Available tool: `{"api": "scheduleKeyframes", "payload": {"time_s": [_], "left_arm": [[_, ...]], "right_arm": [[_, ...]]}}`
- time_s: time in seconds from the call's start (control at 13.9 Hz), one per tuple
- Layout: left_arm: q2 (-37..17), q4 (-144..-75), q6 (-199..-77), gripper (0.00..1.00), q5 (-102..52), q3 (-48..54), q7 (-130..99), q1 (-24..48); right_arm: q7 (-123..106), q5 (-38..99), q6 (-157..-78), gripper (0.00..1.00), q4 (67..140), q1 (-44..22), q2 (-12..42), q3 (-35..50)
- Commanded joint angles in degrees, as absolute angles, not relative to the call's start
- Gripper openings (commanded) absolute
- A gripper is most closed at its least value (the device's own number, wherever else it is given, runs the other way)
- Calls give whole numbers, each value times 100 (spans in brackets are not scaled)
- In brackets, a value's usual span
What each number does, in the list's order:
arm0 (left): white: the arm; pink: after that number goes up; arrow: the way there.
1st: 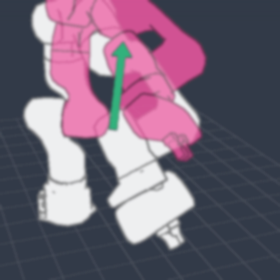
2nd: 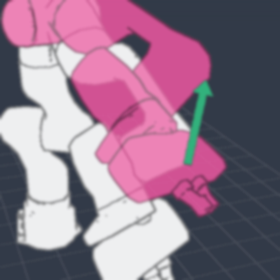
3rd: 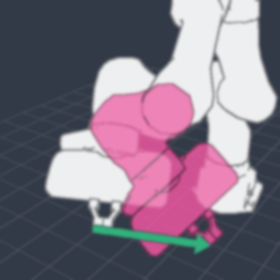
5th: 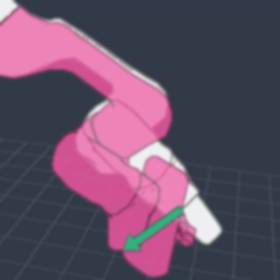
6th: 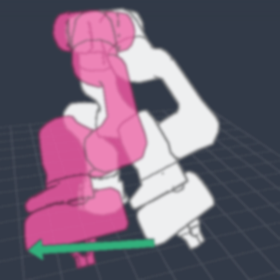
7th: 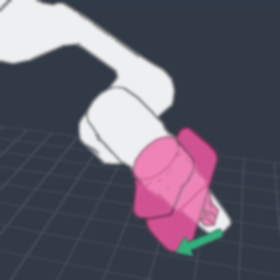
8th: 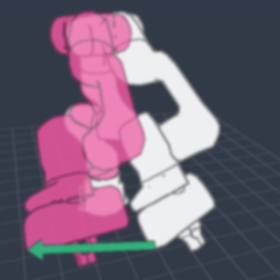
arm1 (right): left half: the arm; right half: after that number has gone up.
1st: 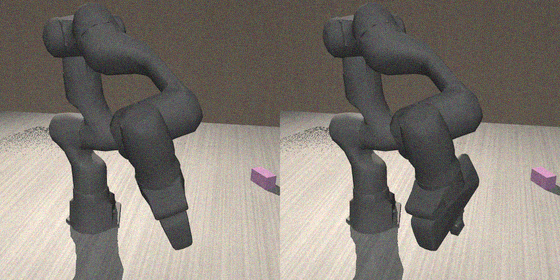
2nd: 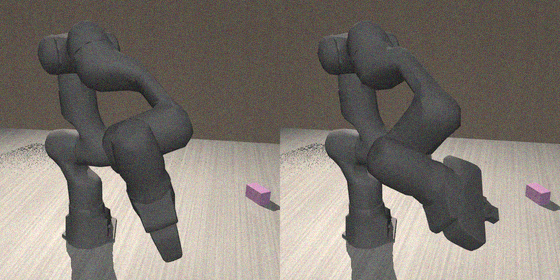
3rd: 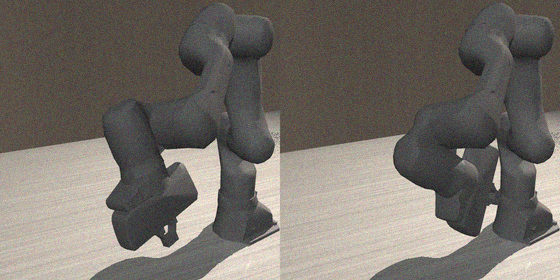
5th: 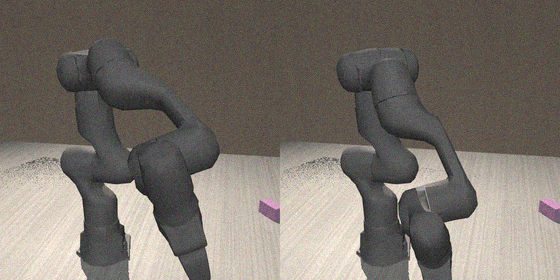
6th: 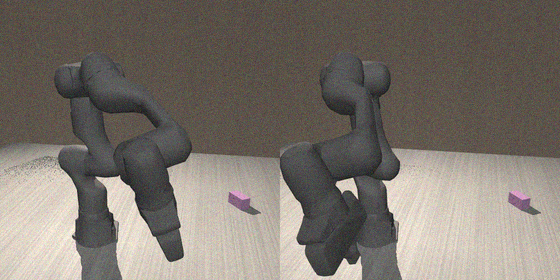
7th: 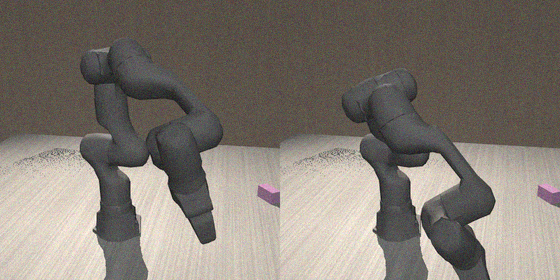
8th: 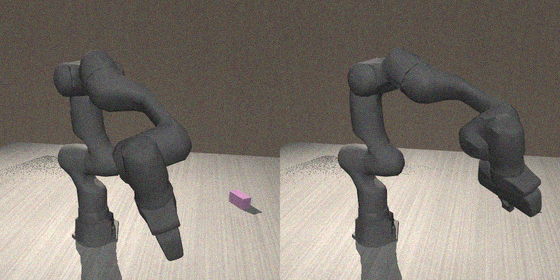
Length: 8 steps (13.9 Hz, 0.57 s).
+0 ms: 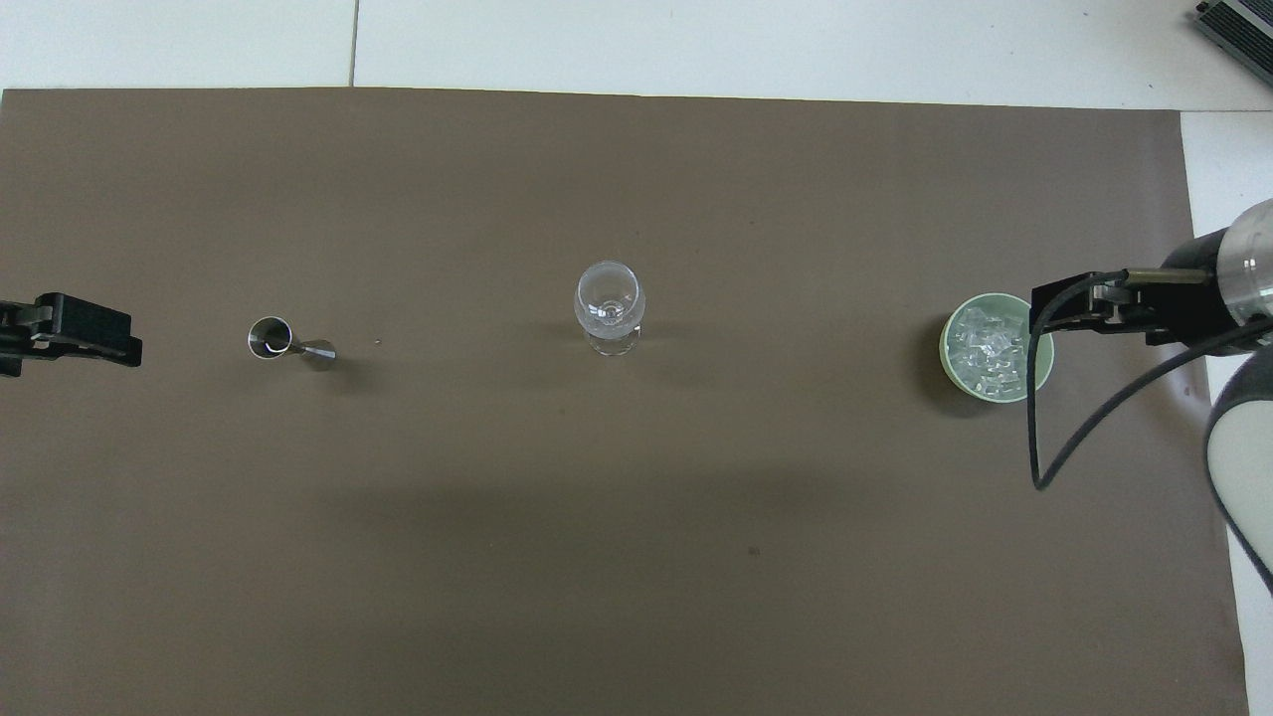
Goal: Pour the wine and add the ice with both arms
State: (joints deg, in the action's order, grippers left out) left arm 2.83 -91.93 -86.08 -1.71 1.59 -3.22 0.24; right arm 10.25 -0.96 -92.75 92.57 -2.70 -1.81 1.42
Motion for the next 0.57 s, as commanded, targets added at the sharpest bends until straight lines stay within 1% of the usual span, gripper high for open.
{"api": "scheduleKeyframes", "payload": {"time_s": [0.0, 0.5], "left_arm": [[299, -9237, -8701, 100, -141, 158, -360, 26], [316, -9281, -8762, 100, -141, 158, -439, 26]], "right_arm": [[967, -79, -9229, 100, 9237, -246, -193, 158], [967, -79, -9229, 100, 9237, -246, -202, 158]]}}
